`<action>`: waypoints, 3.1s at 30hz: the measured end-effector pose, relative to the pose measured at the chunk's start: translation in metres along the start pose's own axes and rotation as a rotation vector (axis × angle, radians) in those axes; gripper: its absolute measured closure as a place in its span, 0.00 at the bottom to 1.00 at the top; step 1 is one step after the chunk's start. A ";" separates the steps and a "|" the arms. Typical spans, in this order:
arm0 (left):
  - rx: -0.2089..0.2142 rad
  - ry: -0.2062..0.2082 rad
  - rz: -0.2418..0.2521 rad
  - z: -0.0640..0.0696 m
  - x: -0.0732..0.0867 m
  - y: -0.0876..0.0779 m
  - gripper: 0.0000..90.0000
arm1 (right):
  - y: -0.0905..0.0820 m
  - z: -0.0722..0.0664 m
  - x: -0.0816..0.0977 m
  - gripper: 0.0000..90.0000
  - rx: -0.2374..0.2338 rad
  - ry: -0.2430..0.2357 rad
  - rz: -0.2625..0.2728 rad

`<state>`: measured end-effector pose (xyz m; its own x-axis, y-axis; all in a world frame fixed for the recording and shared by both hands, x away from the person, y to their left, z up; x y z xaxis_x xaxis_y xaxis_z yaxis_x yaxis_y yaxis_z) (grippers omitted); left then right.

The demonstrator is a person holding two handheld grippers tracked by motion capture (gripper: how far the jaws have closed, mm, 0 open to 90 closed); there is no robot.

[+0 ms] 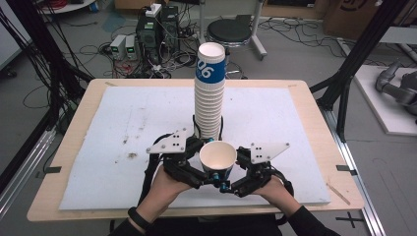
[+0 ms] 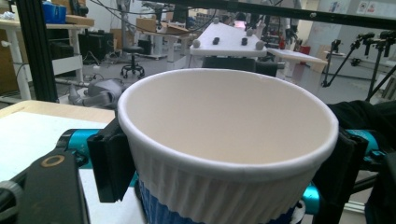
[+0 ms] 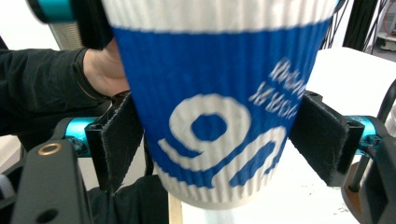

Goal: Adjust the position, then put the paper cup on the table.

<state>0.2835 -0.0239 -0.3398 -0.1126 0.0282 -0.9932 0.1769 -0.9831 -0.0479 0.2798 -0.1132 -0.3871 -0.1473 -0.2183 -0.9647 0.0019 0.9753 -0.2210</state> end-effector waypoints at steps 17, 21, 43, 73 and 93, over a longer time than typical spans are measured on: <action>-0.017 0.004 0.004 -0.007 -0.001 -0.009 0.24 | -0.027 0.007 -0.005 0.22 0.022 0.000 0.026; -0.017 0.005 0.005 -0.008 -0.002 -0.010 0.24 | -0.037 0.011 -0.008 0.22 0.039 -0.005 0.040; -0.036 0.041 -0.018 -0.013 0.000 -0.017 0.24 | -0.081 0.027 -0.013 0.22 0.130 -0.038 0.081; -0.089 0.048 -0.001 -0.025 -0.011 -0.036 0.24 | -0.092 0.034 -0.010 0.22 0.183 -0.066 0.039; -0.242 0.064 -0.004 -0.056 -0.016 -0.079 0.24 | -0.100 0.046 -0.010 0.21 0.243 -0.030 0.061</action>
<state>0.3264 0.0634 -0.3265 -0.0527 0.0514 -0.9973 0.4061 -0.9113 -0.0684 0.3269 -0.2100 -0.3622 -0.1105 -0.1638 -0.9803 0.2482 0.9505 -0.1868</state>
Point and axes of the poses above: each handheld gripper's, and its own axes: y roughly forward along the jaws, x roughly out of its underside, z roughly to its right, the point moved 8 cm from there along y, roughly forward along the jaws, and after that the axes turned 5 degrees about -x, right-handed, at the moved point
